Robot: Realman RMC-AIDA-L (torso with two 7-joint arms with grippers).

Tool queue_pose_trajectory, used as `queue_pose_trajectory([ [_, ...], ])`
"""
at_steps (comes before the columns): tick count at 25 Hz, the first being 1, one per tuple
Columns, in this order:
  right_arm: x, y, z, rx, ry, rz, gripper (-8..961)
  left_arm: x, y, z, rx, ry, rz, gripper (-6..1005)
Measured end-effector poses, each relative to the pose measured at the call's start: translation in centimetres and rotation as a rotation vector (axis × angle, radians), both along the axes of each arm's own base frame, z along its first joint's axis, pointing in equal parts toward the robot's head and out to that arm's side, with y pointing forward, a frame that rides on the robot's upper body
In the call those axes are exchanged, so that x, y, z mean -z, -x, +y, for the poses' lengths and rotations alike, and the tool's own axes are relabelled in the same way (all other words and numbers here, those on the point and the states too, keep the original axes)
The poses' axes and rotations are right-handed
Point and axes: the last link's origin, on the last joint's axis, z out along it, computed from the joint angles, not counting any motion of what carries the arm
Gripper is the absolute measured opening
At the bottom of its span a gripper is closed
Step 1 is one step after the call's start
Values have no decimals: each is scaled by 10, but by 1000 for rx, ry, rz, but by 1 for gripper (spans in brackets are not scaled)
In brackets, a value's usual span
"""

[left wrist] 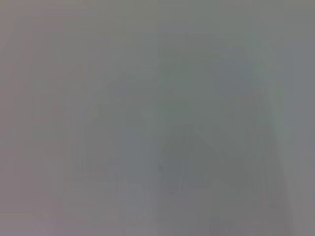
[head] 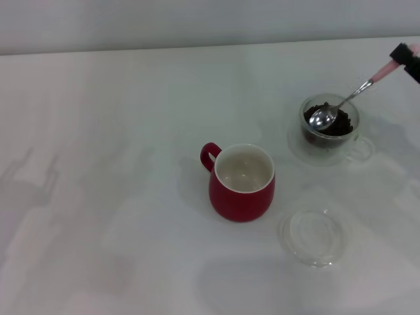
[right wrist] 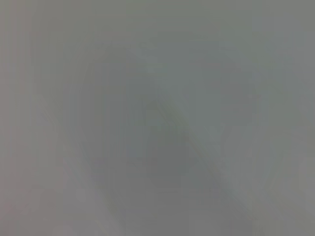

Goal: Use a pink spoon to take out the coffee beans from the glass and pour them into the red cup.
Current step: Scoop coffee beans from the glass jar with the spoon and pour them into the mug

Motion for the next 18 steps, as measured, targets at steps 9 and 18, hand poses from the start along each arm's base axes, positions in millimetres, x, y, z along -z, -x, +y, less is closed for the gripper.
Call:
queue_pose_trajectory([
  [9,-17,-14,17,81,-37,-147,150,1,0,-1,0,3,-5,478],
  [18,-16,-14,23,66,-47,-255,151,1,0,-1,0,2,-5,478],
])
